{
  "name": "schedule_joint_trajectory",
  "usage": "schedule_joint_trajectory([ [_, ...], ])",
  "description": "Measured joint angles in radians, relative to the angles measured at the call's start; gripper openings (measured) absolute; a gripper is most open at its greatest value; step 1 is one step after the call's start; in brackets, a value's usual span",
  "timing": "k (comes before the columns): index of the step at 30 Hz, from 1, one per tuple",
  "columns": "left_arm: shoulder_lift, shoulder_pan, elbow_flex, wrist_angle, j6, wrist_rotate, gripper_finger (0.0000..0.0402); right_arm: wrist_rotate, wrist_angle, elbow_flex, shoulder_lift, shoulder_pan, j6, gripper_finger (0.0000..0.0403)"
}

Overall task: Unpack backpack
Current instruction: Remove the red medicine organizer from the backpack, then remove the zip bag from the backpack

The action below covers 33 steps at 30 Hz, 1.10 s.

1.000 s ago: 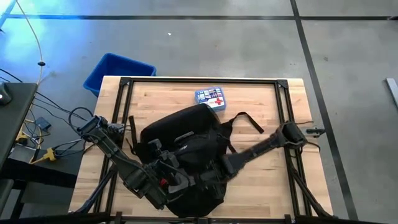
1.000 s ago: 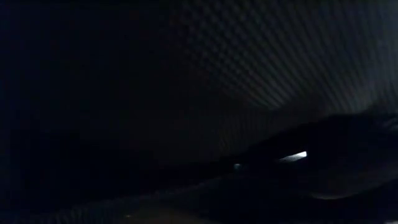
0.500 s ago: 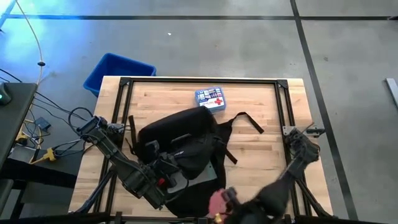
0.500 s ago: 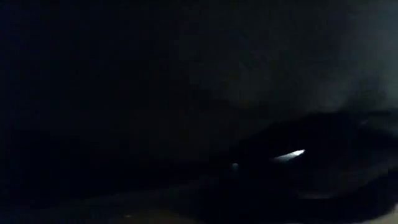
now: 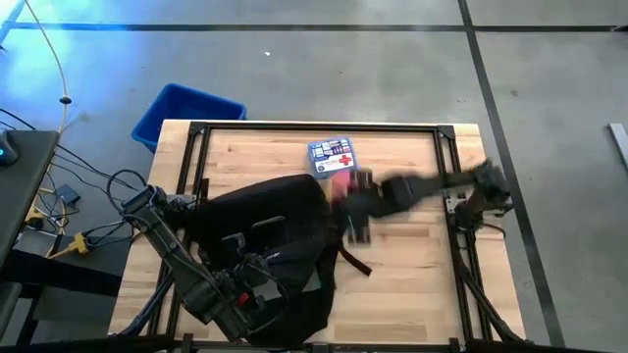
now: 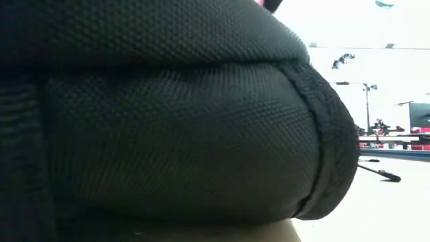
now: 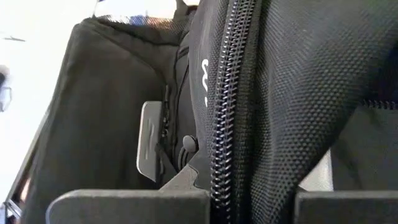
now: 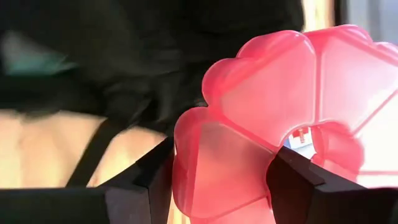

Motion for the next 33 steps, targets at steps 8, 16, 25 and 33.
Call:
schedule_joint_trajectory([
  [8,0.000,0.001,0.000,0.002,-0.001,-0.058,0.0000,-0.188,0.441,-0.270,0.038,-0.421,-0.132,0.0174],
  [16,0.000,0.016,0.000,0.012,-0.032,-0.103,0.0001,-0.264,0.619,-0.297,0.186,-0.561,-0.149,0.0174],
  [25,0.000,0.057,0.000,0.025,-0.040,-0.075,0.0001,-0.194,0.619,-0.244,0.247,-0.556,-0.196,0.0246],
  [33,0.000,0.063,0.000,0.026,-0.086,-0.061,0.0001,-0.229,0.574,-0.244,0.227,-0.548,-0.206,0.0305],
])
